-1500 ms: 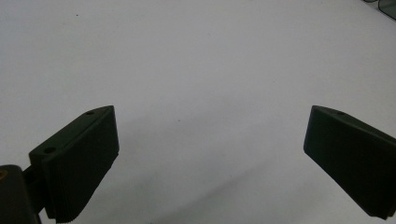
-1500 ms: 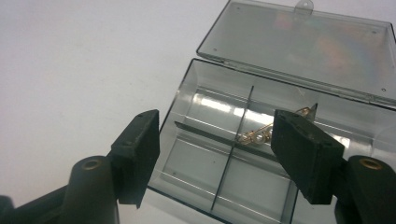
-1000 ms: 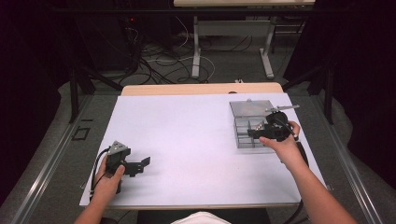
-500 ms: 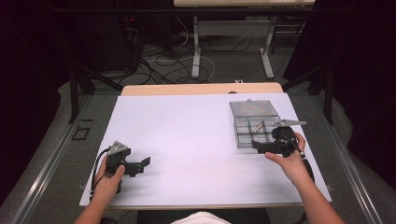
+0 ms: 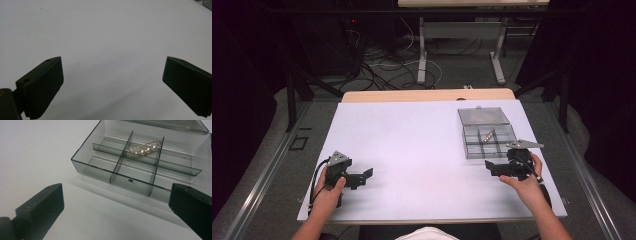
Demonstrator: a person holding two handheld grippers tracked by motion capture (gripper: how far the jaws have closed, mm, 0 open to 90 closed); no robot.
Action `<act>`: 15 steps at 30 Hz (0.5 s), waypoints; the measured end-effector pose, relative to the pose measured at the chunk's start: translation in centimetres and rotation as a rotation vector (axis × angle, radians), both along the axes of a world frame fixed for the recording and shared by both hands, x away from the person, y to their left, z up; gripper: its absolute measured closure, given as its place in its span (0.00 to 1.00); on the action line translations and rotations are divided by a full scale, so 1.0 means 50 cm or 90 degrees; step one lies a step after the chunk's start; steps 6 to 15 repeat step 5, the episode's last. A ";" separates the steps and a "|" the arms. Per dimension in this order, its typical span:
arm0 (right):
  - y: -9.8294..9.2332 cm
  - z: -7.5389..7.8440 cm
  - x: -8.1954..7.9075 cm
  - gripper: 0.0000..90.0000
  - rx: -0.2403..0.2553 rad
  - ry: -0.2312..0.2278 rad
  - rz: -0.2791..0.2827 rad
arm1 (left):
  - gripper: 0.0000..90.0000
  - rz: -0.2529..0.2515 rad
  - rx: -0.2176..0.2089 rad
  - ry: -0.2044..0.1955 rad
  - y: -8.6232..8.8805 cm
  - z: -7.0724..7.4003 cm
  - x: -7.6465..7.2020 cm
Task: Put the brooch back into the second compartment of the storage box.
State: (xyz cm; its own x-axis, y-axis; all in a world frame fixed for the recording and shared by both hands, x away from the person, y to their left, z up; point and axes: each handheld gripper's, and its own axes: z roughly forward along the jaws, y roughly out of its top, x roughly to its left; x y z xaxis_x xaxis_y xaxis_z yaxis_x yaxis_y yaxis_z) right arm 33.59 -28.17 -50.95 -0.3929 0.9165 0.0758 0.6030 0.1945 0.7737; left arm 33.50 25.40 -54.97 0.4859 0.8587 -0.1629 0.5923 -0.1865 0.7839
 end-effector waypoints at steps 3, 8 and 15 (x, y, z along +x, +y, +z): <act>-0.007 -0.010 -0.007 0.00 -0.010 -0.005 -0.008 | 0.04 0.000 0.000 0.000 0.000 0.000 0.000; -0.012 -0.018 -0.011 0.00 -0.013 -0.005 -0.013 | 0.04 -0.002 0.003 -0.004 0.001 0.001 0.001; -0.012 -0.018 -0.011 0.00 -0.013 -0.005 -0.013 | 0.04 -0.002 0.003 -0.004 0.001 0.001 0.001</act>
